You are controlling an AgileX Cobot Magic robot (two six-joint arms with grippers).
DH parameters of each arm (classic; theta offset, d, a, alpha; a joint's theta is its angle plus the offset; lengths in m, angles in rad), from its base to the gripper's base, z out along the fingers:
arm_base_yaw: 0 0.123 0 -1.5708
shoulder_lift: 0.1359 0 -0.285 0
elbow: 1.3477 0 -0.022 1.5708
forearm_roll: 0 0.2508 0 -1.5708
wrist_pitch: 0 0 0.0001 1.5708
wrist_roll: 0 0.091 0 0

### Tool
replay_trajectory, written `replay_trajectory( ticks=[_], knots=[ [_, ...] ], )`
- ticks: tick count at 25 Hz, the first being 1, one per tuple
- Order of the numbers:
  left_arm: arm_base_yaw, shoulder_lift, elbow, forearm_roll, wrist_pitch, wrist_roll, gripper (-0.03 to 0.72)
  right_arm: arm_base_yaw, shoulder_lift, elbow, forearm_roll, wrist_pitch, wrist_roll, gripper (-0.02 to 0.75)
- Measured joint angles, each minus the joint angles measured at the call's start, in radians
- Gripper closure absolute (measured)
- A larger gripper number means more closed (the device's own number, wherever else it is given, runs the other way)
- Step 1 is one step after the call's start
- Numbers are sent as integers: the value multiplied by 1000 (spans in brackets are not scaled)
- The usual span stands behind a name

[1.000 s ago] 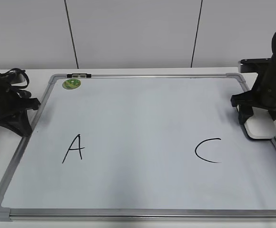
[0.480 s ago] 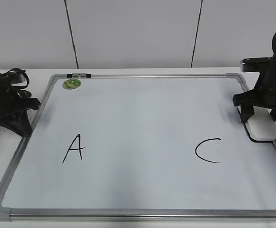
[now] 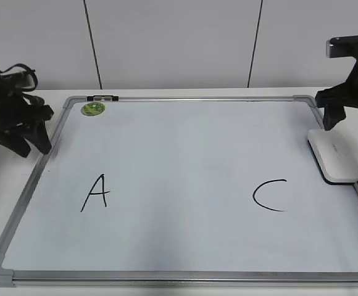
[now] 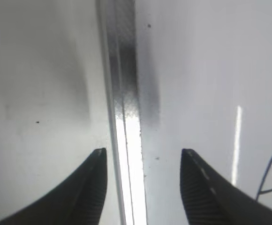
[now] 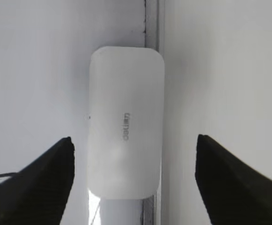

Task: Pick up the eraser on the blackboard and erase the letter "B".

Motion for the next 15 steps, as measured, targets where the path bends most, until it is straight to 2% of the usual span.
replay_trajectory(
  ticks=[3,6,10,15],
  knots=[
    [2,-7,-100,0,107,-2,267,0,-52,0,32,49,-36,143],
    [2,-58,-157,2,133,-29,258,0,-118,0,92,83,-90,143],
    [2,-188,-164,10,149,-58,257,0,-222,0,147,125,-130,143],
    [2,-407,-119,31,164,-87,257,0,-324,0,157,208,-158,143]
  ],
)
